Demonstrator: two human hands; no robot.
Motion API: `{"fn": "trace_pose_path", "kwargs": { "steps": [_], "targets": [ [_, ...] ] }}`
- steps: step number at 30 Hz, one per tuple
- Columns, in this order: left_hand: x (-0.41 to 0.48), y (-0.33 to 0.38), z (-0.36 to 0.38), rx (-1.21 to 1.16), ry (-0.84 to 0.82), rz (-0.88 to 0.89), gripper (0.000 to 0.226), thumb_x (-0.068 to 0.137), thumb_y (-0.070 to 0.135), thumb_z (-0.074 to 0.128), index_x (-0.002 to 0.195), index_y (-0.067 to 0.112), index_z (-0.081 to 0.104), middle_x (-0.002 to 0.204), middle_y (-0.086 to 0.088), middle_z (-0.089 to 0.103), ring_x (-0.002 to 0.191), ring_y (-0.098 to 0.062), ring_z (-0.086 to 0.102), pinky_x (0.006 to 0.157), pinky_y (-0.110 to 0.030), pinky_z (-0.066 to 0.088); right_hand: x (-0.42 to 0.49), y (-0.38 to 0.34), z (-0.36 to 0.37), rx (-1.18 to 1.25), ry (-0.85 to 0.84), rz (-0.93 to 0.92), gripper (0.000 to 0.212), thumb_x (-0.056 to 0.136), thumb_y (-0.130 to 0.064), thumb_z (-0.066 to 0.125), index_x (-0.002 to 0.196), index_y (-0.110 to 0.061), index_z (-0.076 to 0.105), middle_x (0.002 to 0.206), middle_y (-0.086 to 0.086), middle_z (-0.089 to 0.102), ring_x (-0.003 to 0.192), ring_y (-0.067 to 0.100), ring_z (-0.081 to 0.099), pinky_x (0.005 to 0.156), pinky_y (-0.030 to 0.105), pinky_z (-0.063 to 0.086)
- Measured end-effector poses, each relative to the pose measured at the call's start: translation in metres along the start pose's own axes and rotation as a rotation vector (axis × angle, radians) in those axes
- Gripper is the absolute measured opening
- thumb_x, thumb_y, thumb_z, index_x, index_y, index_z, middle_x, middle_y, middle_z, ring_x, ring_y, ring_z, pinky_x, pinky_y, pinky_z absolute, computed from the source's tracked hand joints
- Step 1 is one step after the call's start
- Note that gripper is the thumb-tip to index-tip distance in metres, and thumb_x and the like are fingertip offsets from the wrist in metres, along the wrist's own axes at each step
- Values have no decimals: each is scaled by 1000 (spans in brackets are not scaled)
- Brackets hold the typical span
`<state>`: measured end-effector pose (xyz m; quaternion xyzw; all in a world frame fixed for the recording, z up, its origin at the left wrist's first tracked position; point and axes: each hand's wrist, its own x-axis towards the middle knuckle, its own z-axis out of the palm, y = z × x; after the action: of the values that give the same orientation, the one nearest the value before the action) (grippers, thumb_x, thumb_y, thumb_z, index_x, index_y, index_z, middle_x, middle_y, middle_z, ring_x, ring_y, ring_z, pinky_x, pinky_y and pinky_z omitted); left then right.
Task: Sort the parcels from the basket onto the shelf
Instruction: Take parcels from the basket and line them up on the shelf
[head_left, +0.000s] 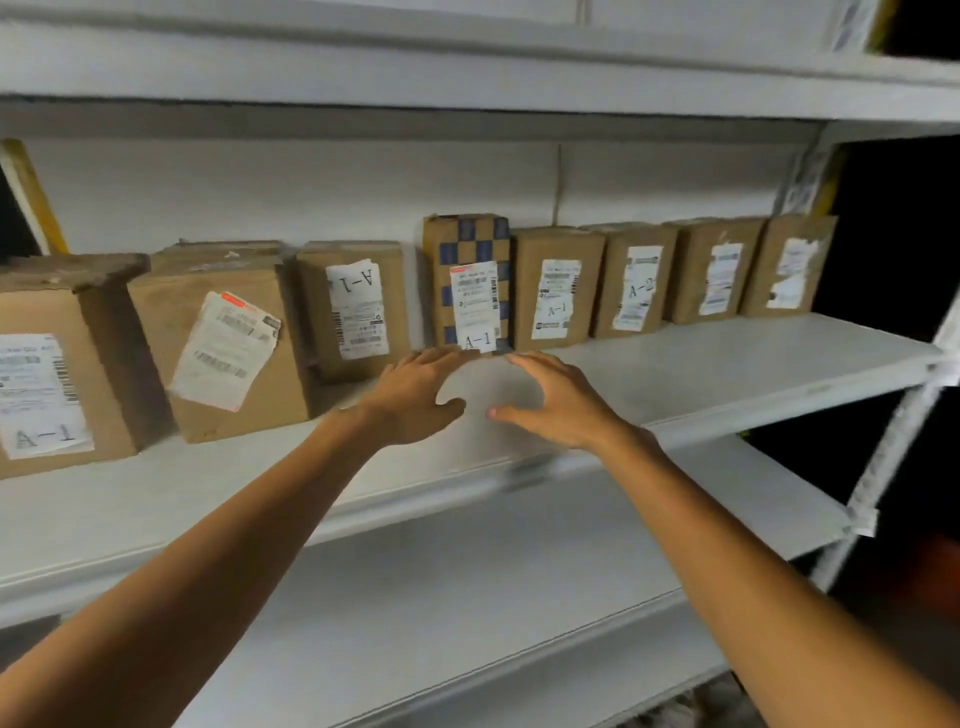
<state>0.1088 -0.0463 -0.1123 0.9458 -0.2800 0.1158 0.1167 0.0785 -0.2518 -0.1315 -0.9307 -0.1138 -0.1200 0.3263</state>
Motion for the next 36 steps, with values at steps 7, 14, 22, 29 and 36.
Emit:
{"fn": "trace_pose_path", "kwargs": {
  "steps": [7,14,22,29,36],
  "targets": [
    [73,169,61,-45,-80,295,64,94,37,51,149,33,20,157,-2,24,143,-26,21,115,-47,19,-111,127,-111,-134,246,291,59,93,-47,55,146,-28,38,158,5,25,144,27,16,115,37,18],
    [97,350,134,-185,-226,576,60,96,34,50,149,31,23,155,-1,26,141,-25,23,115,-39,18,-258,217,-194,-132,387,585,66,90,-53,55,148,-34,31,158,3,22,145,31,16,117,45,21],
    [75,520,241,-395,-474,827,59,95,30,53,148,32,27,152,1,33,138,-22,28,109,-37,29,-420,294,-204,-56,520,926,67,90,-49,58,147,-23,35,150,4,39,137,22,38,106,32,33],
    [43,626,362,-463,-789,988,58,91,14,58,145,19,36,144,-7,44,129,-20,44,101,-25,40,-536,354,-186,53,551,1223,57,93,-35,60,143,-15,41,129,12,56,95,15,60,72,20,53],
    [24,686,469,-450,-1085,1004,58,94,17,54,147,23,32,150,-2,37,132,-19,40,98,-19,37,-606,404,-172,144,553,1397,53,94,-32,58,141,-12,43,146,9,44,136,25,38,113,43,31]
  ]
}}
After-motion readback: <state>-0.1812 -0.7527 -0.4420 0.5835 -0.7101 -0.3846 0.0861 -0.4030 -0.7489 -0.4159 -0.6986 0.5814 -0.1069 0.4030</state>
